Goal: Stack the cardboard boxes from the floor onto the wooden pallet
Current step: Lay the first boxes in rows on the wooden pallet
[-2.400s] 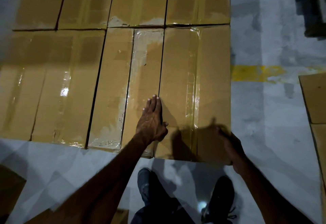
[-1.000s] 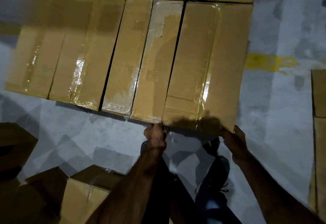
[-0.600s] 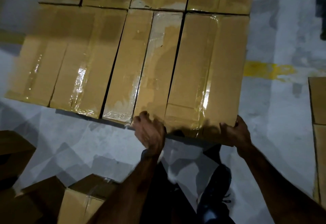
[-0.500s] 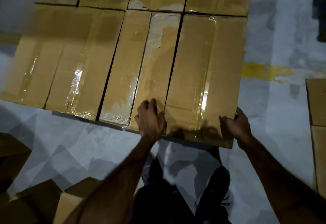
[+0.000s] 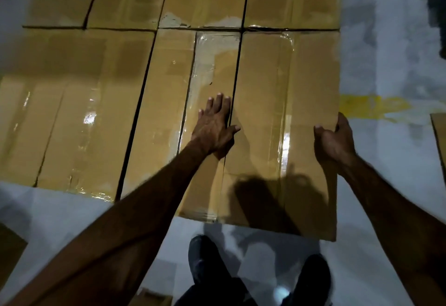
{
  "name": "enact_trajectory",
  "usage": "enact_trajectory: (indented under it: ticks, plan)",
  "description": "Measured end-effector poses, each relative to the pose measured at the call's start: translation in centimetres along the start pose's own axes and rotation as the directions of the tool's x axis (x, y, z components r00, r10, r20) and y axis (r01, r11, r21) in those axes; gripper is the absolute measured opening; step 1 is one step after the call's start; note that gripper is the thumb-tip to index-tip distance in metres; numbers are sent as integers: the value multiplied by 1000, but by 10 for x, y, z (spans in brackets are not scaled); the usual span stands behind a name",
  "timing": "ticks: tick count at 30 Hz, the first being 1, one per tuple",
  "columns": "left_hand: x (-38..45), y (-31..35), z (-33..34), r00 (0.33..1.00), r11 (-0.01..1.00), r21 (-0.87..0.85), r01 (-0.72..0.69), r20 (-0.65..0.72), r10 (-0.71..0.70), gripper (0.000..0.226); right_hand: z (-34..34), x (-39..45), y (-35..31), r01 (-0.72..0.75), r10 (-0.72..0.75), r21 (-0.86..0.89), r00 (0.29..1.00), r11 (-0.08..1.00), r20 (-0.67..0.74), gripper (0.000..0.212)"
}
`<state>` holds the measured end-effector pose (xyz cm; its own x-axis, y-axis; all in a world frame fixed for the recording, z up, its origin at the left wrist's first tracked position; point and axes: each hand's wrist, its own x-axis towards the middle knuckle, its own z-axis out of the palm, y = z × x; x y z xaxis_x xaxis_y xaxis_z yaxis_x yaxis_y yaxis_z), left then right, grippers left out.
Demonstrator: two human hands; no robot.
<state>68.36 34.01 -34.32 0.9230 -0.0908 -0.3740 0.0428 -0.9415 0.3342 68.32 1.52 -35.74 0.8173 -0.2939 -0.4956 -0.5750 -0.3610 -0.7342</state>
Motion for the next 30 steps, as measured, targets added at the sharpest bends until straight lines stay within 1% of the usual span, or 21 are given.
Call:
enact_trajectory:
  ticks: [4,9,15,17,21,24,27,28,30]
  plan:
    - [1,-6,7,999,999,-1,-33,2,33,90,4,0,4,16,-17,-21,999,1000,-42,62]
    - [2,-7,10,998,998,-4,-62,-2,62,87,5,2,4,27,-28,-38,999,999,-40,54]
    - [2,-7,13,998,998,4,-63,-2,63,85,12,-4,0,25,-36,-112,995,993,-94,53]
    - [3,-5,11,999,999,15,-52,11,52,86,10,-4,0,34,-43,-115,996,993,-79,54]
    - [2,-1,4,999,999,35,-29,44,28,87,2,-2,1,56,-56,-91,998,994,-3,52]
    - [-8,4,2,999,999,48,-10,54,7,86,-5,-15,8,27,-24,-69,999,997,44,57]
    - [-42,12,16,1000,998,64,-19,17,18,83,-11,-54,33,-24,28,-55,997,998,75,57]
    - [-59,14,24,1000,998,60,-30,-2,30,82,-13,-71,44,-56,59,-42,995,998,80,60]
    - [-95,15,43,999,998,59,-35,-29,37,83,-16,-106,67,-141,140,0,986,990,87,73]
